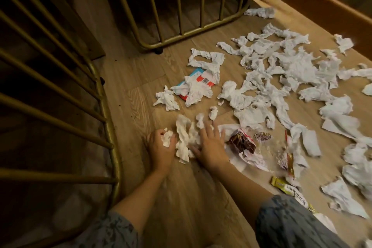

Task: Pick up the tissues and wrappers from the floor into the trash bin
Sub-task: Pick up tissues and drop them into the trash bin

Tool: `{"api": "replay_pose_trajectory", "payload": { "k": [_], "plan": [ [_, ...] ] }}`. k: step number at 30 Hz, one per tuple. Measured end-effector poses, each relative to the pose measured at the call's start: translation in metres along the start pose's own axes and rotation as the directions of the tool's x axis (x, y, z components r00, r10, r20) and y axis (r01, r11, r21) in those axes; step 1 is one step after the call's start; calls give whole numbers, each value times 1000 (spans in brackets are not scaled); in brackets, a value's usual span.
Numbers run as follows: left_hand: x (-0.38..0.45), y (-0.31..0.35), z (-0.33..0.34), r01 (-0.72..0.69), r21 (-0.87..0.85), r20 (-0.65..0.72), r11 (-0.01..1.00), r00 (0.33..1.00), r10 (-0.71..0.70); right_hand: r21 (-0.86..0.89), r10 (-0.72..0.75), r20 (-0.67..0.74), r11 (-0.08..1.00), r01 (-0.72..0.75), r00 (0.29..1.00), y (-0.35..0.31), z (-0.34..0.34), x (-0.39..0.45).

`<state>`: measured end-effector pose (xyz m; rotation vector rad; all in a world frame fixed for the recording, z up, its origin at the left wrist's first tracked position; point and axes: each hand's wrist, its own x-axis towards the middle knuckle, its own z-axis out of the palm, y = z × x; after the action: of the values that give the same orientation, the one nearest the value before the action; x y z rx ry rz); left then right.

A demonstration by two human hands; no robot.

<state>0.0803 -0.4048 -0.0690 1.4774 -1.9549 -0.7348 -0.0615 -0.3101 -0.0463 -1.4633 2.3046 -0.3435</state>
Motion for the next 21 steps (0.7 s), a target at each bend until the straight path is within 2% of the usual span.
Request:
{"api": "replay_pose_trajectory", "payload": {
  "k": [3, 5, 8, 11, 14, 16, 18, 20, 21],
  "plan": [
    [0, 11, -5, 113, -124, -38, 986, 992, -119, 205, -172, -174, 957, 206, 970, 1, 5, -18],
    [1, 18, -7, 93, -159, -73, 983, 992, -106, 343, -170, -227, 907, 242, 959, 5, -3, -29],
    [4, 37, -5, -76, -190, -101, 979, 993, 58, 412, -75, -371, 880, 236, 926, 15, -17, -38],
    [-6, 52, 2, -280, -216, 24, 935, 956, 292, 460, 73, -488, 868, 186, 870, 23, -38, -40],
    [-17, 52, 13, -362, -216, 150, 907, 905, 397, 584, 288, -590, 797, 152, 754, 28, -63, -44],
    [-20, 52, 18, -378, -221, 174, 899, 892, 418, 718, 452, -551, 685, 123, 702, 36, -78, -48],
    [-17, 58, 23, -375, -253, 180, 892, 887, 424, 845, 592, -457, 521, 118, 664, 42, -96, -53],
    [-9, 67, 30, -353, -240, 245, 904, 879, 408, 910, 683, -384, 394, 129, 622, 46, -116, -59],
    [-2, 72, 35, -352, -212, 298, 912, 865, 403, 921, 706, -361, 370, 117, 610, 47, -124, -62]
  ]
}}
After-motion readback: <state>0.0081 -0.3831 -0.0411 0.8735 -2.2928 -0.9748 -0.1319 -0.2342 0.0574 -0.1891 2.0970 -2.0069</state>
